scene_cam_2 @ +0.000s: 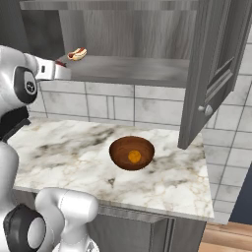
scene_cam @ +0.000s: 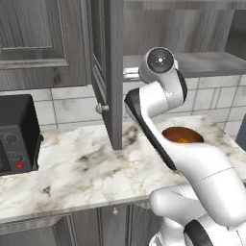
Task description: Open the cabinet. Pick the mango and orange from the cabinet and place them into the bowl. Then close the cabinet.
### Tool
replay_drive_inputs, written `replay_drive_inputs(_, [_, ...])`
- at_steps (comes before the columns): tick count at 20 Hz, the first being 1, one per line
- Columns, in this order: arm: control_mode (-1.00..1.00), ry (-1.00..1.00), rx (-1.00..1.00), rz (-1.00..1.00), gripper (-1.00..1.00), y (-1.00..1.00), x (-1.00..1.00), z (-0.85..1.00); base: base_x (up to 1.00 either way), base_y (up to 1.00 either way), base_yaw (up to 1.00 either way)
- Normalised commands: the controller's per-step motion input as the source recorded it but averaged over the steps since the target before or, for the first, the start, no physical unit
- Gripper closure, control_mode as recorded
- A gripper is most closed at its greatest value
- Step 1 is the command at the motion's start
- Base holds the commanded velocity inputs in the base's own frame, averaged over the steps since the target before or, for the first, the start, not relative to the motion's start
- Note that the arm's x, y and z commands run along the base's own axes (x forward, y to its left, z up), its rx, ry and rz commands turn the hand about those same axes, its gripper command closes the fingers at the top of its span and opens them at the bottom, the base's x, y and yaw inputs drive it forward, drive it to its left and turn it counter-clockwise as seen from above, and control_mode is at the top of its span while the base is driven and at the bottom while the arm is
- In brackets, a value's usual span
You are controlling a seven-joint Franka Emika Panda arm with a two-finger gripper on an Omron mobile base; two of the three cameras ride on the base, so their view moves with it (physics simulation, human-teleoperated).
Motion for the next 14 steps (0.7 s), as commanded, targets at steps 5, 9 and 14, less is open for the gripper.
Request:
replay_drive_inputs(5, [-1.00, -0.07, 0.02, -0.06, 1.00, -0.12, -1.00, -0.13, 0.00, 0.00, 0.00])
replay_drive_inputs(9, [-1.00, -0.03, 0.01, -0.07, 1.00, -0.07, -1.00, -0.14, 0.00, 0.00, 0.00])
replay_drive_inputs(14, [-1.00, 0.00, 0.00, -0.02, 1.00, 0.00, -0.56, -0.06, 0.00, 0.00, 0.00])
